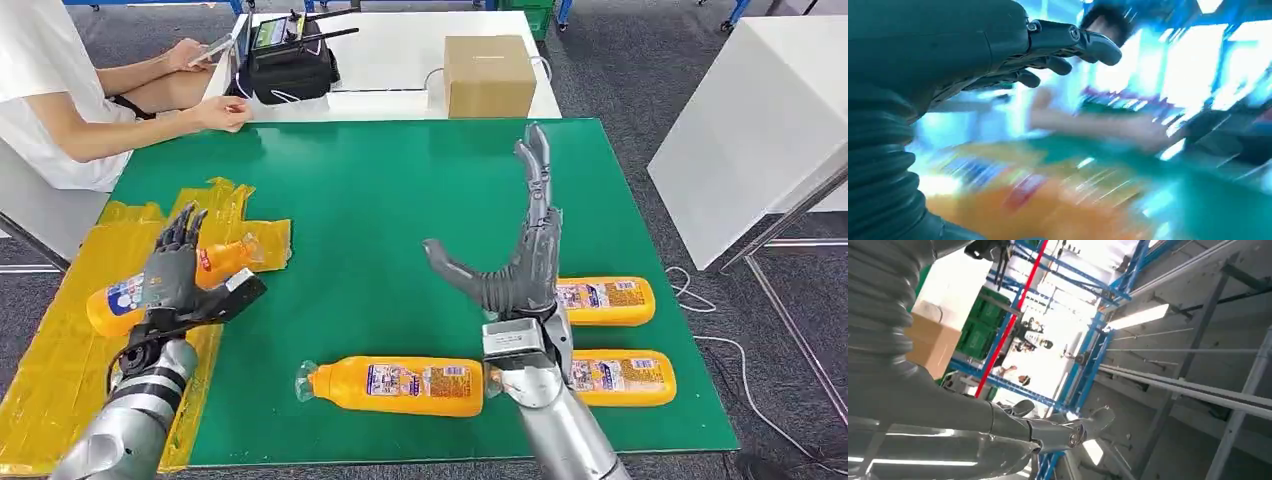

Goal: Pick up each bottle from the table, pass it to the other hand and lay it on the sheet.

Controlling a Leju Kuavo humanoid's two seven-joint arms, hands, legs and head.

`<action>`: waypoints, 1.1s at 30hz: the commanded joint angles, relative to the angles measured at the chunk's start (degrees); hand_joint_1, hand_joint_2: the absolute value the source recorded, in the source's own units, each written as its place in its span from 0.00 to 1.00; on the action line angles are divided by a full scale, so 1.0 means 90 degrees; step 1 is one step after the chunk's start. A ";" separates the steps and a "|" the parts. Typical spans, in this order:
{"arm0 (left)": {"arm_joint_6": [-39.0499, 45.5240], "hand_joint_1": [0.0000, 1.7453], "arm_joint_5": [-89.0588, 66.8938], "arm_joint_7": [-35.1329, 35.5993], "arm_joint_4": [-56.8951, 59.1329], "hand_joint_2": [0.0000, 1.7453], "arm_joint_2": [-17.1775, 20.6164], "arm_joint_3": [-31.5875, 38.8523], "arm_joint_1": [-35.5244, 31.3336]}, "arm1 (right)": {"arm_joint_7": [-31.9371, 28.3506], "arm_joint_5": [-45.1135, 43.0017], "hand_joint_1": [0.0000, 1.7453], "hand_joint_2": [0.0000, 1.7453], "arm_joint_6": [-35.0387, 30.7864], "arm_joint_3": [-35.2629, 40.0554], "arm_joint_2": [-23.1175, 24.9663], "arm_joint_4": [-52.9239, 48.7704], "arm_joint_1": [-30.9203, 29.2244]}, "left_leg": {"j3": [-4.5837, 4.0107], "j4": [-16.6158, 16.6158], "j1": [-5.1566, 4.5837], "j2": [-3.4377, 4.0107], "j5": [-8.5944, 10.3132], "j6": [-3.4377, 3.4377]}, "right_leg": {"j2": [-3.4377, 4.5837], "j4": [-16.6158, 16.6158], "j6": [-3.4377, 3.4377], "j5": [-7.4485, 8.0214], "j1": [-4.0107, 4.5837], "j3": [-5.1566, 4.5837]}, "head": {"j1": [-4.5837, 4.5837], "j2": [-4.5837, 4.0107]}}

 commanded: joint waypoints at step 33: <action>-0.0088 0.00 0.4310 -0.0980 -0.1181 1.00 -0.0636 -0.1272 -0.0007 | 0.0903 0.2455 0.00 1.00 0.2257 0.1997 -0.0924 0.2808 -0.1186 | 0.0019 -0.0004 0.0009 -0.0018 -0.0002 -0.0006 | -0.0022 -0.0006 -0.0004 -0.0002 0.0011 0.0025 | -0.0002 0.0000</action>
